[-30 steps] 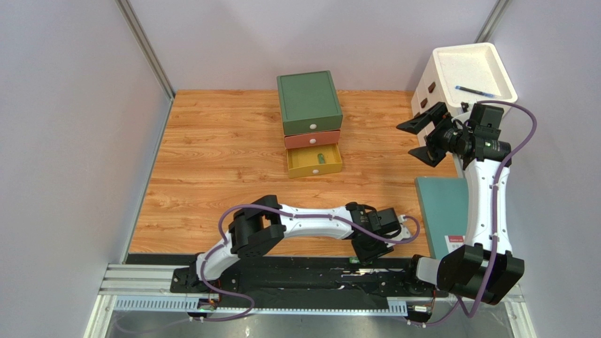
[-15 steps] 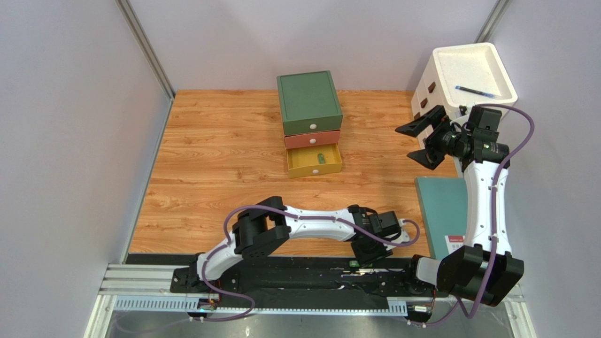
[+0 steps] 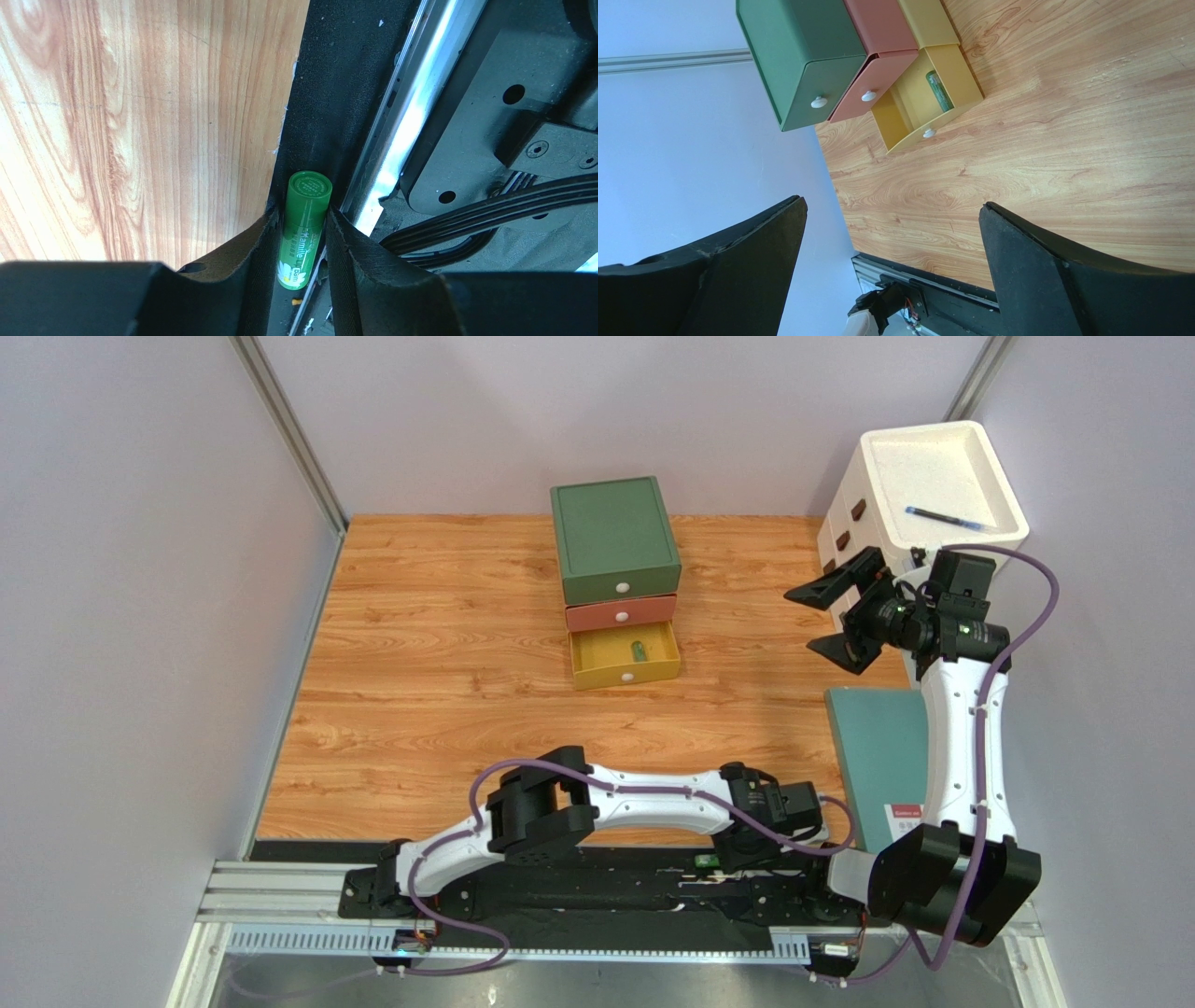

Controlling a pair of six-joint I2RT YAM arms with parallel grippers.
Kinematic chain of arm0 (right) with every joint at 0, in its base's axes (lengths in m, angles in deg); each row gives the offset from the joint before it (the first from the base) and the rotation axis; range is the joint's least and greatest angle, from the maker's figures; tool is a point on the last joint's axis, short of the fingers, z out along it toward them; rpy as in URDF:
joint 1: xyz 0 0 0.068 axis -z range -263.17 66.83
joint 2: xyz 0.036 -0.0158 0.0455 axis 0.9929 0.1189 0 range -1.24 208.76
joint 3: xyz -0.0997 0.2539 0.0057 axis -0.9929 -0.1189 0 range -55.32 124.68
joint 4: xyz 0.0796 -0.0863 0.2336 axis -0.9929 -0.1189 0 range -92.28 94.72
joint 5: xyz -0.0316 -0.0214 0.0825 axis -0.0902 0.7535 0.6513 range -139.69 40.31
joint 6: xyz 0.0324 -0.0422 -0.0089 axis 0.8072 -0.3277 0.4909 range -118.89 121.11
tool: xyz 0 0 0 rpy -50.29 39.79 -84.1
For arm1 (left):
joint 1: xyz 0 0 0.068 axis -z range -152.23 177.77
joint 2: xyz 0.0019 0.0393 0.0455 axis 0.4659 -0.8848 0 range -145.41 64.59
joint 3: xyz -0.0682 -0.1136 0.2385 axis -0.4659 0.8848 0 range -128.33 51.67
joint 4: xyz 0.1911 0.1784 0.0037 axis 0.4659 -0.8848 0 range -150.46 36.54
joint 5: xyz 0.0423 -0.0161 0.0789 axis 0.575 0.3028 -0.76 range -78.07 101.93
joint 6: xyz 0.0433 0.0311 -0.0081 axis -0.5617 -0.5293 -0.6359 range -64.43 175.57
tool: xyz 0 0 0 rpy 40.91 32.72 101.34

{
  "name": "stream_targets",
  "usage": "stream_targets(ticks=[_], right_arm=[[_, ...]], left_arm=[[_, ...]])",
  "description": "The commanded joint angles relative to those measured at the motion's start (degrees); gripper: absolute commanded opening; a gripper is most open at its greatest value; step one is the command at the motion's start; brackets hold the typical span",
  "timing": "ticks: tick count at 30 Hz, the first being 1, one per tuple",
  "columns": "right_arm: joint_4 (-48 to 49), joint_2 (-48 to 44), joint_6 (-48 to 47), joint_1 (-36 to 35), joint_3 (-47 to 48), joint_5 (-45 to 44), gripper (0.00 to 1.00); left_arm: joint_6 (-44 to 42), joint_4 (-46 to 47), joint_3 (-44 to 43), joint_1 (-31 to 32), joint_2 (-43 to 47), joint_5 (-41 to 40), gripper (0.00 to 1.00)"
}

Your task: Organize the makeup

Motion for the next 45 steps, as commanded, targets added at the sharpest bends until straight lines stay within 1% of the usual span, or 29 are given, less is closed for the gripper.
stream_targets(ticks=[1,4,10,14,17,22,29,32,33,36,40,45], right_arm=[[2.38,-1.72,1.02,0.05,-0.33,1.69,0.99],[2.38,-1.99,0.84,-0.04,-0.25,1.69,0.99],[2.29,-2.25,0.76,0.05,0.11,1.87,0.99],[2.73,-1.99,0.67,0.05,-0.51,1.87,0.99],[3.08,-1.81,0.84,0.05,-0.68,1.87,0.99],[3.78,-1.11,1.11,-0.04,-0.86,2.05,0.99],[5.27,-0.23,1.11,-0.12,-2.88,2.31,0.98],[5.37,0.47,0.06,-0.48,-4.11,1.52,0.98],[5.45,0.65,-0.9,-0.91,-4.46,0.91,0.98],[5.98,1.53,-1.79,-2.32,-5.87,-0.85,0.98],[7.56,3.19,-2.49,-4.95,-7.19,-3.75,0.96],[6.95,8.72,-4.69,-11.72,-5.26,-10.07,0.93]], left_arm=[[0.29,-2.28,3.17,0.54,-6.26,-3.13,0.0],[0.56,-1.66,5.01,0.45,-3.71,-2.69,0.0],[2.84,-1.04,8.09,0.45,6.48,-4.26,0.0],[4.07,-4.2,7.22,0.1,12.1,-7.6,0.0],[4.43,-6.92,5.55,-1.04,13.95,-8.92,0.0],[4.6,-8.34,5.19,-4.03,17.73,-10.24,0.0],[2.23,-9.22,3.44,-11.67,23.97,-12.35,0.0],[0.83,-8.87,2.38,-16.59,24.95,-12.36,0.0],[0.47,-8.87,1.6,-19.3,24.77,-11.66,0.0],[-1.71,-8.96,-0.42,-23.7,23.63,-9.99,0.0],[-5.06,-9.57,-4.38,-28.18,20.74,-10.68,0.0],[-7.96,-10.45,-10.96,-32.24,16.96,-10.86,0.0]])
